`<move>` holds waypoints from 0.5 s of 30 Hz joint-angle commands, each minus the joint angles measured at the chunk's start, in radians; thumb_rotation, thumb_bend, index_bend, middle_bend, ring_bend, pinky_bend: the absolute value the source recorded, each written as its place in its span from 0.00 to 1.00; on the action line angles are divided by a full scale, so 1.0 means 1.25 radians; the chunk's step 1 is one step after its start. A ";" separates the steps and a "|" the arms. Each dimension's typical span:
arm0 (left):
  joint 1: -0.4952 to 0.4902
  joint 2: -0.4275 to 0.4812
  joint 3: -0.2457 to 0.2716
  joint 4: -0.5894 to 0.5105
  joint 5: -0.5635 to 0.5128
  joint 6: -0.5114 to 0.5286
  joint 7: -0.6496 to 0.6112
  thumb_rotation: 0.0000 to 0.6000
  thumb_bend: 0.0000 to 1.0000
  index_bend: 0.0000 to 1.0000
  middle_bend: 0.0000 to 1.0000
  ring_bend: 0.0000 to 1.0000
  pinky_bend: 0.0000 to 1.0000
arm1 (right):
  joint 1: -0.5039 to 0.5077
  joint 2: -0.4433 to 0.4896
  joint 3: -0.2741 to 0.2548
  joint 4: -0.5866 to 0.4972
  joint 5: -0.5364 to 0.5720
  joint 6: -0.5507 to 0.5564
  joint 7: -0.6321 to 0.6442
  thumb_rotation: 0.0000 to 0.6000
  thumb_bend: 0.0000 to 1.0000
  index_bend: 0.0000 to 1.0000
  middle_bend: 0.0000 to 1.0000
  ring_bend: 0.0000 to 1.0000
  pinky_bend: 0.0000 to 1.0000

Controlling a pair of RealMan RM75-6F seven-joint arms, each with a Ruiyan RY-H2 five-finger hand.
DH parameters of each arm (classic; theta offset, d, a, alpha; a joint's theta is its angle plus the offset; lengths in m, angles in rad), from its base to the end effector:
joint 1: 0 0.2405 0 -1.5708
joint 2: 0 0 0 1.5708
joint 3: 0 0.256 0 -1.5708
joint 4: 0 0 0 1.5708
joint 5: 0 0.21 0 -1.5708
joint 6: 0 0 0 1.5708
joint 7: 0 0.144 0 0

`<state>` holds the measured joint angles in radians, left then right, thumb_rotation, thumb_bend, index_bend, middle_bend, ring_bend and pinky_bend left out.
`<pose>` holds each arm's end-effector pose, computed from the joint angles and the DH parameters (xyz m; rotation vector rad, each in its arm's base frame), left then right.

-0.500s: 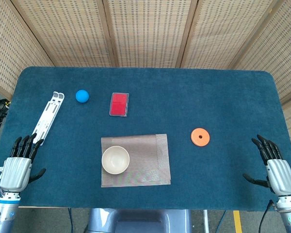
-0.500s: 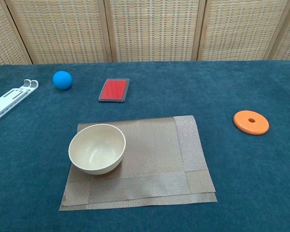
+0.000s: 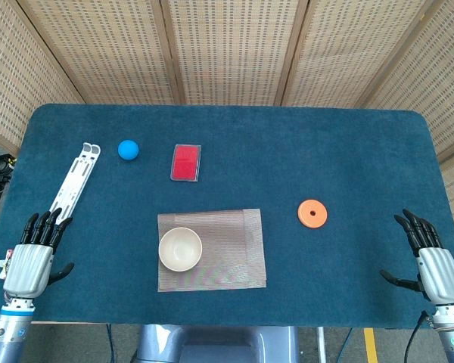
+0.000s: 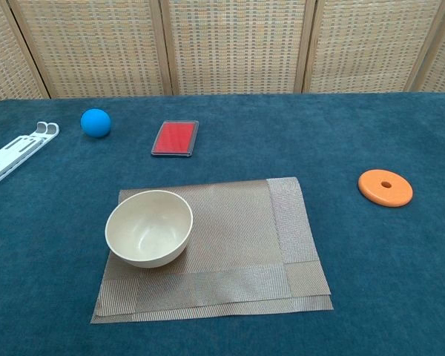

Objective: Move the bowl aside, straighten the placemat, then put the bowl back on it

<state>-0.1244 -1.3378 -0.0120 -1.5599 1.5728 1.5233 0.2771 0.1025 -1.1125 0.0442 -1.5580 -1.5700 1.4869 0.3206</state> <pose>-0.2803 0.1826 0.0908 -1.5024 -0.7556 -0.8949 -0.3102 -0.1859 0.1618 1.3608 -1.0745 1.1435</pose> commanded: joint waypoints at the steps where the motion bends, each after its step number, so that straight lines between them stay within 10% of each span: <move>1: -0.005 -0.004 0.002 0.004 0.004 -0.011 0.001 1.00 0.14 0.11 0.00 0.00 0.00 | 0.000 0.000 0.000 0.000 0.003 -0.002 -0.002 1.00 0.15 0.10 0.00 0.00 0.00; 15: -0.083 -0.069 0.003 0.026 0.036 -0.118 0.033 1.00 0.17 0.36 0.00 0.00 0.00 | -0.003 0.005 0.003 0.003 0.009 -0.001 0.011 1.00 0.15 0.10 0.00 0.00 0.00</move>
<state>-0.2196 -1.4151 -0.0072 -1.5307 1.6117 1.3851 0.3092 0.0991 -1.1058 0.0474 -1.5541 -1.5586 1.4859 0.3344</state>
